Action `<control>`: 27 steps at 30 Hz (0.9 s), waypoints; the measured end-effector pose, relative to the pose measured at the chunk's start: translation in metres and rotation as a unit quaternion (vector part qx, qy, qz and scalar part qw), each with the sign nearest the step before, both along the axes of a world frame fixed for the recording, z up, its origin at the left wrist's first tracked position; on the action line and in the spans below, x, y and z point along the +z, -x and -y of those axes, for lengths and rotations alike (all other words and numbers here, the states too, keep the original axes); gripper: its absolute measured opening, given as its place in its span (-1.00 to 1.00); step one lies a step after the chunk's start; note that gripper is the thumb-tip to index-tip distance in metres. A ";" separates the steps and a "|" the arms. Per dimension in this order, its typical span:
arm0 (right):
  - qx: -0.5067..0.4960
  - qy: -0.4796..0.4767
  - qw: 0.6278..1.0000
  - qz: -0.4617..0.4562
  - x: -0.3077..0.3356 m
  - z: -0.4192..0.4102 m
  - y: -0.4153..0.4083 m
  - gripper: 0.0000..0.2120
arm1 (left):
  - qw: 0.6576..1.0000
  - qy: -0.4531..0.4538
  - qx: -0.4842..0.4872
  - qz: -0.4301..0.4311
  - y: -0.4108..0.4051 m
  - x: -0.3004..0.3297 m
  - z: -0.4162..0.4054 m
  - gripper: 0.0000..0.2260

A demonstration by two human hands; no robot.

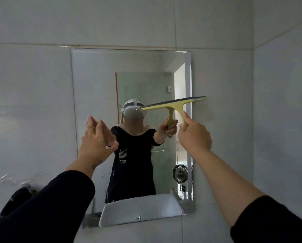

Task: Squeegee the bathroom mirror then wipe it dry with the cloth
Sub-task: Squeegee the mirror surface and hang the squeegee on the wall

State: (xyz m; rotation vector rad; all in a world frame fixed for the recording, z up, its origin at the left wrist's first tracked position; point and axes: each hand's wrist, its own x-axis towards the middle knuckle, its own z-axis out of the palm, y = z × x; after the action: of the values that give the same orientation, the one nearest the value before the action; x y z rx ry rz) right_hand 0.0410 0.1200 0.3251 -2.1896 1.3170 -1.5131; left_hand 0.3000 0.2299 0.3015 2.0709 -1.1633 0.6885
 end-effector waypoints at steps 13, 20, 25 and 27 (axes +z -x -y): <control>0.071 -0.066 0.981 0.170 -0.034 -0.053 -0.072 -0.53 | 0.999 -0.043 0.010 0.001 -0.007 -0.001 -0.019 -0.12; 0.107 -0.050 0.979 0.166 -0.044 -0.084 -0.114 -0.53 | 0.999 -0.022 0.026 -0.001 -0.012 -0.013 -0.038 -0.14; 0.148 -0.011 0.986 0.079 -0.054 -0.111 -0.137 -0.54 | 0.999 -0.032 0.036 -0.010 -0.015 -0.015 -0.053 -0.14; 0.143 0.003 0.988 0.059 -0.056 -0.113 -0.139 -0.51 | 0.998 -0.038 0.039 -0.015 -0.015 -0.018 -0.057 -0.13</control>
State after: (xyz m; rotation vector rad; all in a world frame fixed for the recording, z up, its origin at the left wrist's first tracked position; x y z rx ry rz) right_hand 0.1803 0.2334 0.2689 -2.1436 0.9173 -1.5077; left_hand 0.3153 0.2869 0.2838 2.1925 -1.1137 0.6555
